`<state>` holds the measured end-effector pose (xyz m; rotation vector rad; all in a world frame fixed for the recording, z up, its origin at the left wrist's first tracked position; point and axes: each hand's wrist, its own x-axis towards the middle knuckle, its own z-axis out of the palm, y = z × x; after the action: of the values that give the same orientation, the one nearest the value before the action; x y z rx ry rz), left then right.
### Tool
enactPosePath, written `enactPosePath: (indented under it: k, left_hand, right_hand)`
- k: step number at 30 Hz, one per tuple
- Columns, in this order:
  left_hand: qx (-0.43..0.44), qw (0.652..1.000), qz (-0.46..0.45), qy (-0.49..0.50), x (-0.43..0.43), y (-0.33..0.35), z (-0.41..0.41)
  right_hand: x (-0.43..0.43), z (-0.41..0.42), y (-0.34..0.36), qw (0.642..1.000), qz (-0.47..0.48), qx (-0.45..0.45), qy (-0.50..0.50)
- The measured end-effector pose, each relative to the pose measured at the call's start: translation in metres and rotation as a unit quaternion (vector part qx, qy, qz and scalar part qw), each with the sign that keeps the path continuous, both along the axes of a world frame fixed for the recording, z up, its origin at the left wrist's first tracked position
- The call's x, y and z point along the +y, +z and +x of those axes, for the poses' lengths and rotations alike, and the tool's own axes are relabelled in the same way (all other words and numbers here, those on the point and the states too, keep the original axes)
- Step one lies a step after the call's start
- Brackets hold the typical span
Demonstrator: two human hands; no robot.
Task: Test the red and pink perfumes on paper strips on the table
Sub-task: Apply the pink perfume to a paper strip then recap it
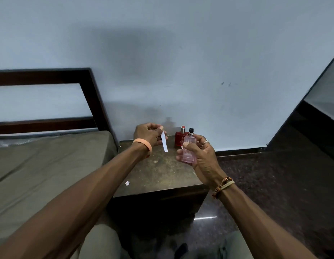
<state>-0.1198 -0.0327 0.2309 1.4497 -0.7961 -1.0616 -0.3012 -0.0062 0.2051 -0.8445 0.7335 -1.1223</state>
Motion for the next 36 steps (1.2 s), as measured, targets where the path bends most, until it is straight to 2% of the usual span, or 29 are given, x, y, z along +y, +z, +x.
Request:
enactPosePath:
  k: [5, 15, 24, 27, 30, 32, 33, 34, 35, 36]
  left_hand:
    - [-0.007, 0.999, -0.045, 0.014, 0.028, 0.036, -0.002]
    - [-0.01, 0.997, -0.072, 0.009, 0.066, 0.076, -0.006]
    - [-0.022, 0.997, -0.074, 0.006, 0.076, 0.088, -0.012]
    - [-0.014, 0.997, -0.075, -0.002, 0.078, 0.092, -0.012]
    - [-0.006, 0.997, -0.076, -0.006, 0.078, 0.092, -0.01]
    - [0.0, 0.997, -0.076, -0.003, 0.078, 0.091, -0.009]
    - [0.002, 0.997, -0.075, 0.0, 0.078, 0.091, -0.009]
    - [0.002, 0.997, -0.073, 0.003, 0.078, 0.09, -0.009]
    - [0.001, 0.997, -0.072, 0.004, 0.078, 0.09, -0.009]
    - [-0.001, 0.997, -0.072, 0.005, 0.078, 0.09, -0.009]
  right_hand:
    - [0.043, 0.002, 0.035, 0.999, -0.024, -0.024, 0.029]
    - [0.093, -0.005, 0.068, 0.984, -0.077, -0.099, 0.125]
    - [0.105, -0.015, 0.081, 0.942, -0.064, -0.235, 0.231]
    - [0.106, -0.016, 0.082, 0.933, -0.058, -0.249, 0.251]
    - [0.11, -0.012, 0.087, 0.945, -0.06, -0.23, 0.223]
    - [0.11, -0.007, 0.088, 0.973, -0.082, -0.139, 0.163]
    - [0.11, -0.003, 0.089, 0.985, -0.127, -0.029, 0.112]
    - [0.109, 0.0, 0.088, 0.968, -0.206, 0.135, 0.042]
    - [0.108, 0.002, 0.086, 0.9, -0.299, 0.317, -0.03]
    - [0.105, 0.004, 0.081, 0.807, -0.374, 0.45, -0.075]
